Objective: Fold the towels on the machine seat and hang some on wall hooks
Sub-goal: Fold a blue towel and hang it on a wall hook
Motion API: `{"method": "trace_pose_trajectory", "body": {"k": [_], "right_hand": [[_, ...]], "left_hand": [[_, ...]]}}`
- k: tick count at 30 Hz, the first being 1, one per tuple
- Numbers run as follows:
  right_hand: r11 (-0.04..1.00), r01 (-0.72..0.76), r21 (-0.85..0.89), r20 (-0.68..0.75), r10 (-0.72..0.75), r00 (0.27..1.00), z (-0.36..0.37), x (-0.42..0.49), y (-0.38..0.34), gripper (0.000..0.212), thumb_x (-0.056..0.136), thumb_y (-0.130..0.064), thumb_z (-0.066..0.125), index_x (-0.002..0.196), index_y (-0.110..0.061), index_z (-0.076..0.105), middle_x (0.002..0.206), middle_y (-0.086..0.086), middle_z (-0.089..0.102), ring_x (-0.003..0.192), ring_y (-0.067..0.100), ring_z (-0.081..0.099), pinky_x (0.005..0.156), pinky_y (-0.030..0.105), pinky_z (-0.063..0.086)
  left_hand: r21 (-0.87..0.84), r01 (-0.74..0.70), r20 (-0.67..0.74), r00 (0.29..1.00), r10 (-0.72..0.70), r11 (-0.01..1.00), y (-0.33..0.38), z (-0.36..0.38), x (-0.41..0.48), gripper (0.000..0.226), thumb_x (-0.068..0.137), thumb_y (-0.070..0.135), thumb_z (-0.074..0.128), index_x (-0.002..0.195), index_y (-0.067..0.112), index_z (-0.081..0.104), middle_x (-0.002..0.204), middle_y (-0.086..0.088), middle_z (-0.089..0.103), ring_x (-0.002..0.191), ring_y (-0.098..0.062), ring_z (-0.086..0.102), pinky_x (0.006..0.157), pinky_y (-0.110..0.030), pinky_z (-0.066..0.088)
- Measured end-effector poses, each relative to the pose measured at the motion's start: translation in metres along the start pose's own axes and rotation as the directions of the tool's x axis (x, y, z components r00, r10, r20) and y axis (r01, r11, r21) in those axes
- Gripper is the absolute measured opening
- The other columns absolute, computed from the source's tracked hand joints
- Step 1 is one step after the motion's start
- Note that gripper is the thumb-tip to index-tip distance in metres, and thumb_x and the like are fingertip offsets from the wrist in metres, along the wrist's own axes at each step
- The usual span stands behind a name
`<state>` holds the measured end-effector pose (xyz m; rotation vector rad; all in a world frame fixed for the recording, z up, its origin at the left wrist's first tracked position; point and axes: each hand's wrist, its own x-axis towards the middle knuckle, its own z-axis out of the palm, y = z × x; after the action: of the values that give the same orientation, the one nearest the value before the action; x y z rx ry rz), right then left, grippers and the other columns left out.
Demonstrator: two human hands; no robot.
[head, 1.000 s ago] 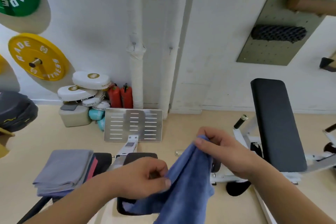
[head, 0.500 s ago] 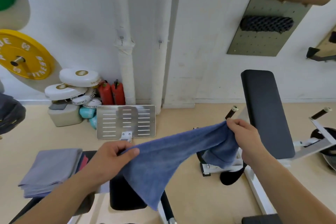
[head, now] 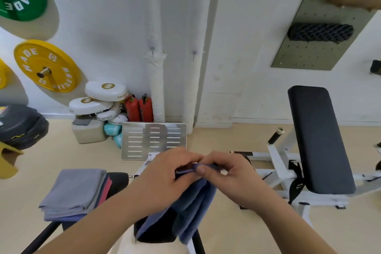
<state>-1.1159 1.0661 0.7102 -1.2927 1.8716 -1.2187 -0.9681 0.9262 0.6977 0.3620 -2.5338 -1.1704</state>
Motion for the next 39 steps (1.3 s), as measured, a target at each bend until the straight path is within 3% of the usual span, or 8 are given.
{"method": "trace_pose_trajectory", "body": {"k": [4,11,16,20,24,28,34,39], "right_hand": [[0.988,-0.115,-0.1,0.038,0.119,0.992,-0.007,-0.004,0.012,0.026,0.086,-0.03,0.082,0.067,-0.022,0.065,0.06,-0.016,0.058,0.057,-0.003,0.054,0.058,0.008,0.04],[0.957,-0.262,-0.123,0.303,0.287,0.909,-0.026,-0.019,0.051,0.02,0.087,-0.036,0.077,0.076,-0.026,0.063,0.071,-0.009,0.056,0.07,0.007,0.053,0.069,0.022,0.043],[0.917,-0.381,-0.121,0.19,0.398,0.898,-0.046,-0.035,0.082,0.02,0.089,-0.038,0.076,0.083,-0.021,0.068,0.073,-0.006,0.06,0.069,0.01,0.054,0.072,0.029,0.043],[0.899,-0.38,0.218,-0.007,0.391,0.92,-0.05,-0.039,0.089,0.044,0.082,-0.05,0.076,0.09,-0.007,0.071,0.081,0.011,0.066,0.078,0.022,0.06,0.08,0.041,0.047],[0.864,-0.338,0.373,-0.251,0.445,0.86,-0.039,-0.034,0.075,0.036,0.1,-0.041,0.063,0.095,-0.008,0.077,0.096,0.027,0.073,0.086,0.03,0.066,0.081,0.047,0.051],[0.907,-0.355,0.228,-0.342,0.416,0.842,-0.018,-0.028,0.039,0.044,0.103,-0.036,0.057,0.083,0.002,0.063,0.065,0.014,0.05,0.066,0.016,0.047,0.064,0.033,0.041],[0.903,-0.361,0.232,-0.124,0.396,0.91,0.046,-0.021,-0.001,0.033,0.108,-0.025,0.048,0.083,-0.019,0.069,0.065,-0.009,0.062,0.061,-0.004,0.058,0.064,0.011,0.045],[0.917,-0.295,0.267,-0.328,0.374,0.867,0.054,-0.031,0.007,0.024,0.095,-0.014,0.07,0.084,-0.032,0.08,0.076,-0.013,0.079,0.076,-0.002,0.073,0.074,0.019,0.055]], "left_hand": [[0.054,0.055,-0.049,0.997,-0.052,0.997,-0.011,-0.007,-0.009,0.009,0.093,0.03,0.071,0.097,0.038,0.073,0.093,0.019,0.067,0.094,-0.004,0.064,0.078,-0.016,0.047],[0.075,0.192,-0.186,0.967,-0.175,0.979,-0.029,-0.022,-0.012,0.014,0.093,0.024,0.069,0.091,0.037,0.068,0.089,0.017,0.066,0.089,-0.003,0.062,0.075,-0.01,0.046],[0.033,0.33,-0.268,0.912,-0.31,0.943,-0.051,-0.037,-0.018,0.018,0.092,0.017,0.071,0.087,0.033,0.07,0.084,0.012,0.072,0.088,-0.001,0.064,0.07,-0.006,0.045],[-0.048,0.439,-0.29,0.854,-0.433,0.897,-0.067,-0.033,-0.021,0.016,0.091,0.017,0.074,0.092,0.033,0.074,0.085,0.013,0.075,0.087,0.0,0.067,0.077,-0.017,0.05],[-0.609,0.554,-0.173,0.606,-0.777,0.568,-0.085,-0.021,-0.023,0.02,0.086,0.016,0.081,0.103,0.008,0.075,0.092,-0.012,0.077,0.084,-0.027,0.074,0.082,-0.042,0.062],[-0.888,0.412,0.09,0.589,-0.803,0.203,-0.061,-0.011,-0.018,0.016,0.089,0.009,0.075,0.095,-0.004,0.07,0.078,-0.02,0.068,0.061,-0.026,0.069,0.058,-0.033,0.061],[-0.851,0.456,0.202,0.743,-0.638,0.262,-0.011,0.037,-0.012,0.024,0.1,0.0,0.057,0.115,0.002,0.075,0.117,-0.026,0.074,0.117,-0.04,0.068,0.111,-0.051,0.049],[-0.904,0.39,0.157,0.681,-0.715,0.173,-0.006,0.044,-0.027,0.02,0.09,-0.005,0.067,0.108,-0.011,0.073,0.107,-0.031,0.075,0.098,-0.038,0.075,0.097,-0.046,0.056]]}}
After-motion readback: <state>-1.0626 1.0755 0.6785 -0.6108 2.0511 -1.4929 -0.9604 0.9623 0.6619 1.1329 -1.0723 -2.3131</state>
